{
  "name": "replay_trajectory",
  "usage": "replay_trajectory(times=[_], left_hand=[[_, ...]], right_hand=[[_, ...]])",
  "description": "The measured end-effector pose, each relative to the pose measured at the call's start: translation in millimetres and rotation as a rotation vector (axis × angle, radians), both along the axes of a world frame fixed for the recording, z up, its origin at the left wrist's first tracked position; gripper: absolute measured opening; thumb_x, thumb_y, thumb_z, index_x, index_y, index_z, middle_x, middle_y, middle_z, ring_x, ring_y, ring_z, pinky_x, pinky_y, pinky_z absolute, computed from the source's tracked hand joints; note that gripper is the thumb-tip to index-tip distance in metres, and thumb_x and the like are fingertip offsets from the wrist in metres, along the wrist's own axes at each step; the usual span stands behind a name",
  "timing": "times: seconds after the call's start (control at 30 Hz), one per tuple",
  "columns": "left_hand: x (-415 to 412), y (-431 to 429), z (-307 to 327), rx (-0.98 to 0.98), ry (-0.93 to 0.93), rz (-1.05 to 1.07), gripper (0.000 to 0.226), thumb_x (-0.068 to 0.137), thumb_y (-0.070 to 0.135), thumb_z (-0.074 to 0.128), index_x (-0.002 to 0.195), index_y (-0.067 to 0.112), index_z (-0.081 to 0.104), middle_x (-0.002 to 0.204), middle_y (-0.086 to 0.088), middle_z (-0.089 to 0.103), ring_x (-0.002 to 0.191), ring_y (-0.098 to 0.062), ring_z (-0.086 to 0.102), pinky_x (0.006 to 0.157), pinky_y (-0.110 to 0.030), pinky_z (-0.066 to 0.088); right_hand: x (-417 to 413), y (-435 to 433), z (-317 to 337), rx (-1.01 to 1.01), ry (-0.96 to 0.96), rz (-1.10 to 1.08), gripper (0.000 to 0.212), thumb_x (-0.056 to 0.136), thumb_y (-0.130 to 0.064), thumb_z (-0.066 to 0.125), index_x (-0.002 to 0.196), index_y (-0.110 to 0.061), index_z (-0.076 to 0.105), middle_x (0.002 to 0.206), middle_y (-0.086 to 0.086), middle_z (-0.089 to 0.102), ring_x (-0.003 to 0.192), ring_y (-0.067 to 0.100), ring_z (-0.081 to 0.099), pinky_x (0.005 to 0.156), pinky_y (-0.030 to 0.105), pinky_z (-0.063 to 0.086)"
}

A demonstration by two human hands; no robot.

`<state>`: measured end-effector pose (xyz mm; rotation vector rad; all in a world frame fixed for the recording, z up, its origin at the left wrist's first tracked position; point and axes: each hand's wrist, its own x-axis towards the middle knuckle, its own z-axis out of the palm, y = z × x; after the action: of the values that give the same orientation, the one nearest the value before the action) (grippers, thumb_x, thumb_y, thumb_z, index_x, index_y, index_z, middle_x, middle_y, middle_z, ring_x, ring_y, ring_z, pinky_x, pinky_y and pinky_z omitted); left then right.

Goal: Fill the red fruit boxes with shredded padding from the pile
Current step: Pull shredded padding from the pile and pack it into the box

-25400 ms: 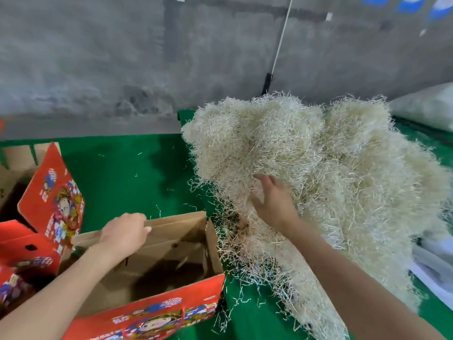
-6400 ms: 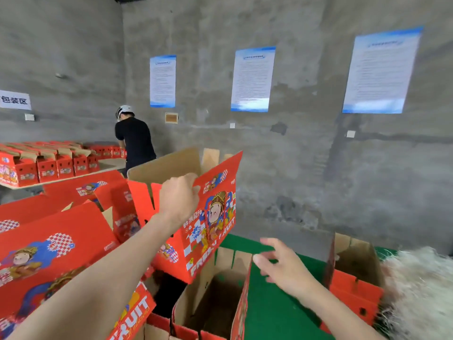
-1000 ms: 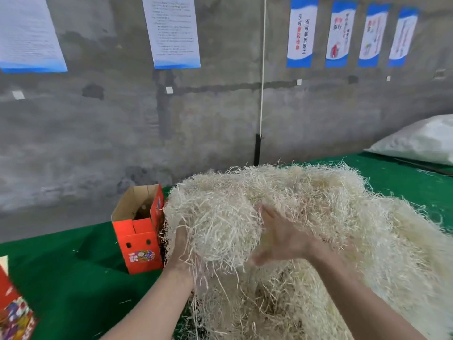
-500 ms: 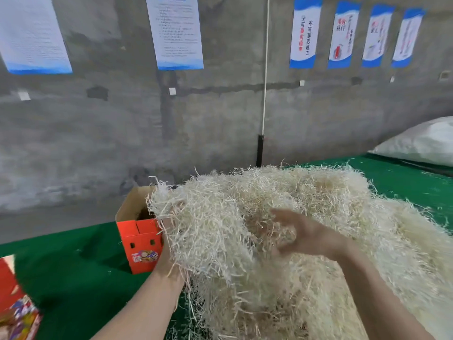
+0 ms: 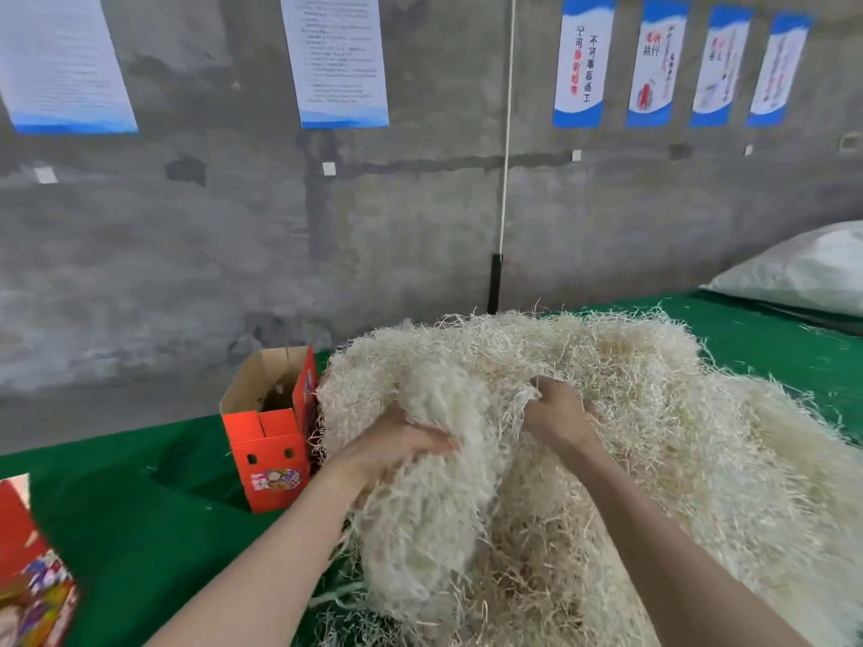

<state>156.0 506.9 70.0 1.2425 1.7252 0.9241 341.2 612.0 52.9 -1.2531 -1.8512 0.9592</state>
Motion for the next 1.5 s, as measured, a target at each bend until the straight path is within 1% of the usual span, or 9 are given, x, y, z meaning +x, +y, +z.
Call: replay_trajectory(times=[0.13,0.27,0.43,0.53,0.7,1.1,1.2,1.37,1.5], left_hand=[[35.1,5.3,-4.4,-0.290,0.583,-0.369,0.086,0.057,0.045,0.083,0.131,0.018,0.048,0.107,0.012,0.062,0.089,-0.002,0.062,0.091,-0.028,0.049],[25.7,20.9,6.9,-0.082,0.860,-0.036,0.081,0.061,0.038,0.083,0.129,0.012,0.047,0.099,0.004,0.061,0.086,-0.013,0.062,0.077,-0.032,0.054],[7.7,27.8,21.9,0.292,0.545,0.406,0.077,0.056,0.038,0.081,0.125,0.018,0.050,0.122,0.005,0.048,0.127,-0.019,0.038,0.109,-0.042,0.030],[-0.7,24.7,27.6,0.440,0.663,0.467,0.048,0.065,0.025,0.075,0.111,0.018,0.064,0.111,-0.001,0.065,0.107,-0.024,0.058,0.086,-0.030,0.047],[1.2,25.4,40.5,0.658,0.151,0.699,0.019,0.064,0.008,0.079,0.070,0.016,0.062,0.063,0.015,0.059,0.061,-0.003,0.057,0.045,-0.005,0.036],[2.2,22.3,57.5,0.709,-0.281,0.865,0.023,0.074,0.001,0.071,0.087,0.000,0.052,0.075,-0.012,0.063,0.063,-0.002,0.058,0.076,-0.023,0.054],[6.7,18.6,70.9,0.768,-0.367,0.797,0.028,0.074,-0.004,0.069,0.072,0.010,0.045,0.056,0.002,0.048,0.038,0.004,0.042,0.051,-0.013,0.042],[18.8,14.4,87.4,0.701,-0.482,0.707,0.022,0.071,0.002,0.074,0.087,0.007,0.062,0.094,-0.002,0.064,0.088,-0.018,0.060,0.088,-0.028,0.047],[16.6,-2.2,89.0,0.635,-0.612,0.570,0.017,0.084,0.001,0.059,0.075,0.015,0.056,0.064,0.000,0.061,0.066,-0.020,0.062,0.060,-0.024,0.047]], right_hand=[[-2.3,-2.9,9.2,0.172,-0.038,-0.037,0.050,0.073,0.018,0.044,0.116,-0.004,0.057,0.088,0.000,0.063,0.056,0.013,0.058,0.039,0.015,0.041],[10.8,0.7,10.5,0.276,-0.103,-0.109,0.047,0.070,0.016,0.049,0.108,-0.009,0.061,0.097,0.005,0.065,0.062,0.009,0.055,0.051,0.022,0.048],[8.6,-4.2,-2.2,0.318,-0.311,0.017,0.037,0.080,-0.004,0.065,0.116,-0.012,0.057,0.090,0.002,0.067,0.059,0.003,0.057,0.046,0.011,0.041],[8.6,-4.1,4.0,0.378,-0.385,-0.025,0.038,0.081,-0.023,0.070,0.116,-0.016,0.056,0.083,-0.003,0.066,0.065,0.009,0.056,0.050,0.012,0.041],[-0.8,-17.7,-22.4,0.448,-0.552,-0.008,0.041,0.091,-0.026,0.054,0.129,-0.018,0.041,0.071,-0.010,0.050,0.078,0.013,0.058,0.075,0.028,0.055],[21.2,-31.2,-92.9,0.177,-1.087,0.145,0.078,0.081,0.004,0.039,0.148,-0.015,0.005,0.153,0.005,0.022,0.141,0.028,0.017,0.114,0.046,0.007],[22.4,-26.8,-45.3,0.066,-0.797,0.370,0.082,0.081,-0.006,0.056,0.148,-0.013,0.008,0.134,0.009,0.047,0.120,0.023,0.048,0.103,0.029,0.039],[3.0,-39.7,35.6,-0.067,0.024,0.389,0.100,0.074,0.006,0.062,0.146,-0.035,0.007,0.135,-0.017,0.022,0.124,0.013,0.036,0.080,0.008,0.047],[-21.6,-45.3,24.5,0.039,-0.297,0.351,0.016,0.089,0.005,0.046,0.098,-0.005,0.054,0.096,-0.008,0.047,0.081,0.016,0.053,0.086,0.020,0.046]])
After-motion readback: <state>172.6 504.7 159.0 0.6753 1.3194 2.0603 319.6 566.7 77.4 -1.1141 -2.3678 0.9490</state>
